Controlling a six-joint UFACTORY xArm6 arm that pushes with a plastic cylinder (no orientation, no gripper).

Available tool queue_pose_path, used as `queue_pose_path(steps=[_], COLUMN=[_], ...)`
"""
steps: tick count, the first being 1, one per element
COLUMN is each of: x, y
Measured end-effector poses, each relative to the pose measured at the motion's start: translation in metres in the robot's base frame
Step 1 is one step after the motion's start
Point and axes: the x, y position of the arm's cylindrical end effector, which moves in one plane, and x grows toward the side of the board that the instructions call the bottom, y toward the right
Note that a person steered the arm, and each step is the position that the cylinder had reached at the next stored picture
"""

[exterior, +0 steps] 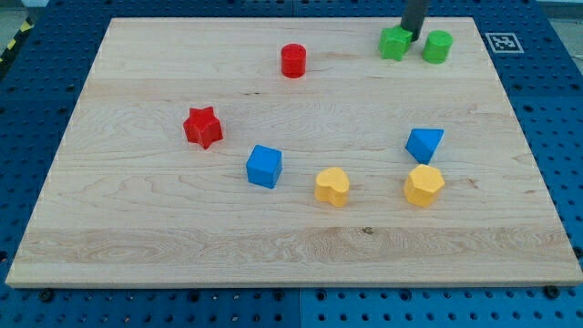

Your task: Slide the green star towards blue cube

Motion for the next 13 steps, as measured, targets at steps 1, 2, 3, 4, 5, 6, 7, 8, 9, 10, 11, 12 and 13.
queue_pose_path(steps=[1,2,3,4,5,6,7,8,9,10,11,12,13], x=[0.004,0.011,0.014,0.014,0.021,0.033,0.041,0.041,0.041,0.041,0.043,0.052,0.061], y=[-0.004,-0.008,-0.01,-0.017,-0.022,-0.023,-0.028,-0.035,-0.048,-0.065,-0.07,-0.07,-0.07])
